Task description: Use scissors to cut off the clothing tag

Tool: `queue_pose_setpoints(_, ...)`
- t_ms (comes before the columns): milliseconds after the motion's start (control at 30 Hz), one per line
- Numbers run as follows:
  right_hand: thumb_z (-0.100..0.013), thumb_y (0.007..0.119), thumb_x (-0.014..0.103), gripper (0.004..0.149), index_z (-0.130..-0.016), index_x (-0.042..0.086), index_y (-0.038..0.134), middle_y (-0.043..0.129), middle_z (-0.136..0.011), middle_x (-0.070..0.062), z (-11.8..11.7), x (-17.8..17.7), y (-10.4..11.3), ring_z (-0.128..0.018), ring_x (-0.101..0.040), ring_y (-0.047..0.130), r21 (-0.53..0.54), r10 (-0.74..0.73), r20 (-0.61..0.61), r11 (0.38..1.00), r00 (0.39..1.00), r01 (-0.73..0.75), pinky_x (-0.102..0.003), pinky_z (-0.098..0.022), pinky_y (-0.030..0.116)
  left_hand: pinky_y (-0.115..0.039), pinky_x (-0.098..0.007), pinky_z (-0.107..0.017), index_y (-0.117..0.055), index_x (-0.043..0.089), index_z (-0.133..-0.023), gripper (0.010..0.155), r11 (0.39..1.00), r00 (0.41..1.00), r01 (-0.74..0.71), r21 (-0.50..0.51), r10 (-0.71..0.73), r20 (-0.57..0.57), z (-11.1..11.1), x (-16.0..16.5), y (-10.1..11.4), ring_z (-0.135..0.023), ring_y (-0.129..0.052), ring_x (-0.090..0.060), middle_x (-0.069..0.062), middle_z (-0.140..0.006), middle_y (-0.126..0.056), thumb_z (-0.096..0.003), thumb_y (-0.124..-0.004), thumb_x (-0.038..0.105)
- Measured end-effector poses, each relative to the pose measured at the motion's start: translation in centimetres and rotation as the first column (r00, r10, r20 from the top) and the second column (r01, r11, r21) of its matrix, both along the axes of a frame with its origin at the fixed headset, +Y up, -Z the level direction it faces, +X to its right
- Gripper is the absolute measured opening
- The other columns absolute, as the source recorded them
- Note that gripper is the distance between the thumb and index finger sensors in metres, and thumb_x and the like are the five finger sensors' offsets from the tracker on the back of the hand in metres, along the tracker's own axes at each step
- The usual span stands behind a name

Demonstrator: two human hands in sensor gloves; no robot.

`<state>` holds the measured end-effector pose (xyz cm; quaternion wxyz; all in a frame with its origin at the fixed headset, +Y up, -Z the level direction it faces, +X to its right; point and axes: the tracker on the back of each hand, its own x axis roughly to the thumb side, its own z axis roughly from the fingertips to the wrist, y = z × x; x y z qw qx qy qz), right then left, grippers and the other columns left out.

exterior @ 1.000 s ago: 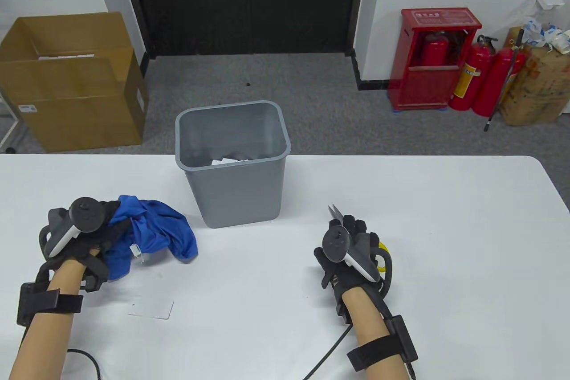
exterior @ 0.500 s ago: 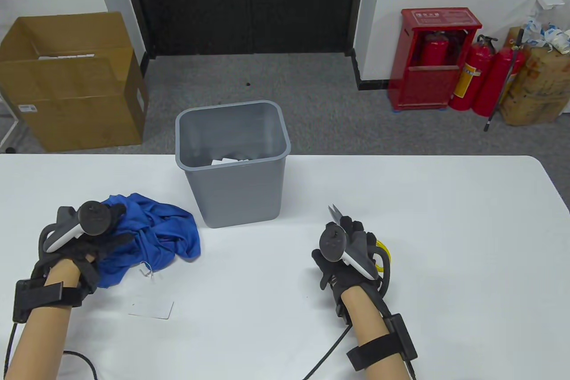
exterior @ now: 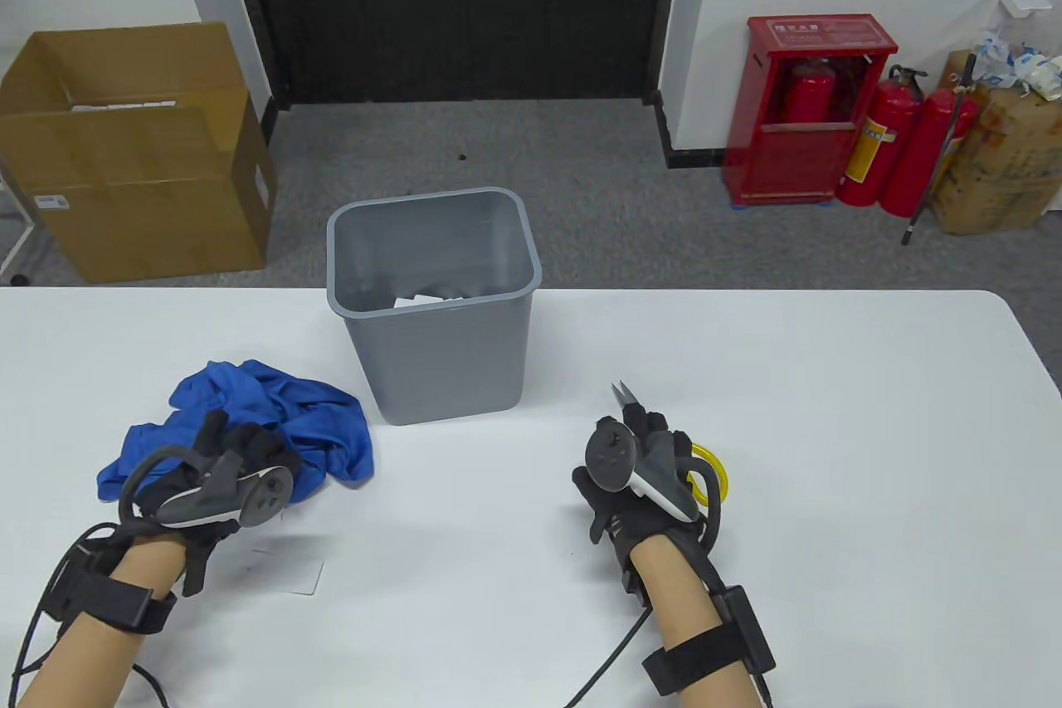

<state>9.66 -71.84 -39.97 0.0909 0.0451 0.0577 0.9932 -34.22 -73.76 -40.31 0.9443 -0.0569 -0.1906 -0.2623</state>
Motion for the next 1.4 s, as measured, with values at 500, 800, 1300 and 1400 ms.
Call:
queue_pose_setpoints(500,-0.045,0.061,0.055,0.077,-0.106,0.014,0.036,0.023,-0.112,-0.022,-0.2,0.5,-0.2,-0.101,-0.053,0.029,-0.030,-0.023,0.019,0.999,1.000,0.024,-0.072,-0.066,0.024,-0.039,-0.065,-0.087,-0.068,0.048,-0.096,0.042,0.999,1.000,-0.020,-0.033,0.019,-0.022,-0.9,0.5,-1.6,-0.112,-0.065,-0.017,0.016,-0.112,-0.065,-0.0566,-0.080,0.046)
queue_pose_setpoints(800,-0.045,0.061,0.055,0.077,-0.105,0.014,0.037,0.024,-0.112,-0.022,-0.3,0.9,-1.0,-0.101,-0.053,0.029,-0.054,0.006,0.037,0.999,0.999,-0.004,-0.073,-0.066,0.024,-0.045,-0.065,-0.085,-0.073,0.043,-0.097,0.040,0.995,0.994,-0.100,-0.013,0.099,-0.035,-0.6,0.2,0.5,-0.106,-0.076,-0.017,0.014,-0.105,-0.076,-0.0577,-0.077,0.042)
queue_pose_setpoints(1300,-0.045,0.061,0.055,0.077,-0.105,0.014,0.037,0.023,-0.113,-0.021,-0.3,1.0,-1.3,-0.101,-0.053,0.029,-0.066,0.038,0.046,0.997,0.998,-0.035,-0.073,-0.066,0.023,-0.049,-0.065,-0.084,-0.077,0.040,-0.095,0.039,0.958,0.957,-0.286,0.023,0.287,-0.035,1.4,-0.5,4.9,-0.102,-0.081,-0.019,0.012,-0.102,-0.081,-0.0560,-0.082,0.043)
queue_pose_setpoints(1400,-0.045,0.061,0.055,0.077,-0.105,0.014,0.037,0.023,-0.113,-0.021,-0.3,1.1,-1.2,-0.101,-0.053,0.029,-0.067,0.043,0.048,0.997,0.998,-0.039,-0.073,-0.066,0.023,-0.049,-0.065,-0.083,-0.078,0.039,-0.094,0.040,0.953,0.957,-0.288,-0.093,0.285,-0.047,2.0,0.0,4.6,-0.103,-0.081,-0.020,0.012,-0.102,-0.081,-0.0554,-0.083,0.043)
